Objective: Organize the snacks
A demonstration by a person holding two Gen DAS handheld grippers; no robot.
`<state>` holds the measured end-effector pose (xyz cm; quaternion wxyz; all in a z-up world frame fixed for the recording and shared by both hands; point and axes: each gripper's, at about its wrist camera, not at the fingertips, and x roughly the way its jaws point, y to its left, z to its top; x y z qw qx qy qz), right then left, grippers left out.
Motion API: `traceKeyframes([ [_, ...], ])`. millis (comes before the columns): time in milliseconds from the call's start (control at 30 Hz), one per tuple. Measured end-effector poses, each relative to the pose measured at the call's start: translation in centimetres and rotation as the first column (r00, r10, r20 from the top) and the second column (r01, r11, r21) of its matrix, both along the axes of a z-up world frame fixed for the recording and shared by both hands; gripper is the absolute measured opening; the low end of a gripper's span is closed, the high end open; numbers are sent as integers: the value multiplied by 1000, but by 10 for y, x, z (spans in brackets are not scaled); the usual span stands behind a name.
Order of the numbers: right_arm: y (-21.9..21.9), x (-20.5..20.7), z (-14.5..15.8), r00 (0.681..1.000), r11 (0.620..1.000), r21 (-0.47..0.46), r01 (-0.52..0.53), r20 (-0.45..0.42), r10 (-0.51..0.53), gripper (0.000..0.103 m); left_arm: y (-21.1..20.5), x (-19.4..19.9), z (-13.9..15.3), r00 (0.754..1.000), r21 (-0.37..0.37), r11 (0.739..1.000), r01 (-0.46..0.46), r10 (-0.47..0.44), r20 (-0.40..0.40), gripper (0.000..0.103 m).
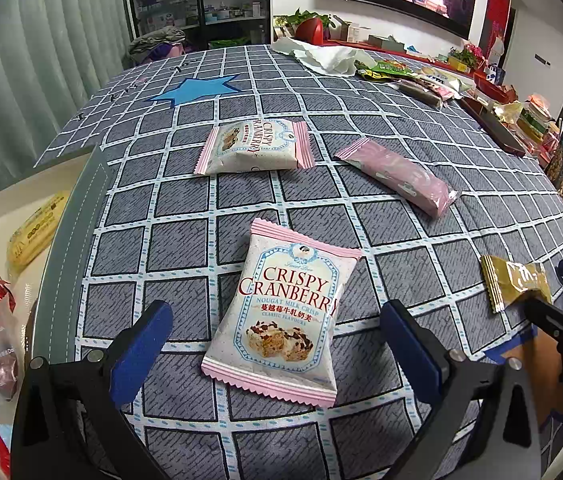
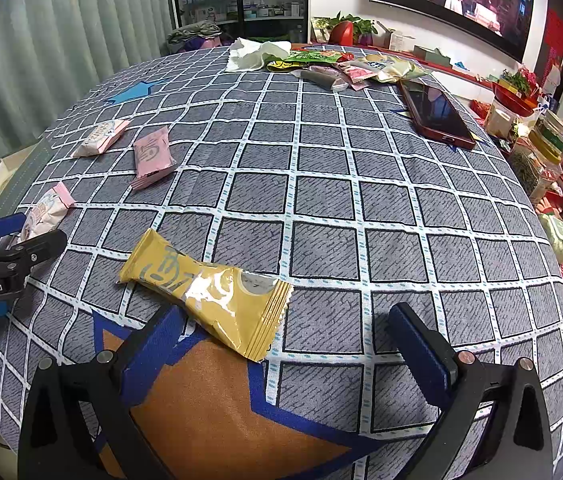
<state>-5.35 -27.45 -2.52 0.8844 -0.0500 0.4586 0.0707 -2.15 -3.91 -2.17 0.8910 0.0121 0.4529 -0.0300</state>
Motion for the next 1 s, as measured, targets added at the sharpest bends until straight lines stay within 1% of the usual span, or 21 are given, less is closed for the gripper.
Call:
traceKeyframes([
  [367,1,0,0,1000,1000,-6,-8,-6,8,103,0,0,0,1000,0,1000,0,0,0,103],
  [433,4,1,-1,999,999,-13,-37,-14,37,103,0,0,0,1000,-1,1000,0,0,0,103],
  [467,6,3,-1,997,997,-21,-70,-21,70,103,0,0,0,1000,-1,1000,0,0,0,103],
  [567,12,14,0,987,989,-31,-146,-67,144,103,-1,0,0,1000,-1,1000,2,-2,0,103],
  [700,29,31,1,963,965,-81,-250,-120,240,103,-9,8,2,999,5,999,35,-35,-4,103],
  [767,37,41,-1,947,958,-54,-282,-175,269,103,-14,12,2,998,8,998,58,-58,-9,103],
  [800,40,45,-2,944,959,-54,-279,-196,264,103,-19,12,3,997,7,997,75,-75,-15,101],
  [833,43,47,-2,942,959,-61,-278,-215,259,103,-21,11,4,996,7,996,87,-87,-15,96],
  [867,45,48,-1,939,959,-61,-278,-230,257,96,-23,10,5,994,6,995,104,-104,-14,92],
  [900,47,46,2,937,957,-61,-284,-232,263,91,-25,8,8,993,7,993,120,-120,-12,82],
  [933,49,44,6,934,955,-61,-290,-235,269,73,-26,6,10,991,7,991,130,-130,-8,62],
  [967,50,42,8,933,955,-60,-291,-240,269,47,-27,6,12,990,4,990,140,-140,-8,53],
  [1000,51,42,11,932,957,-59,-285,-251,262,33,-27,6,14,988,-6,988,152,-152,-20,45],
])
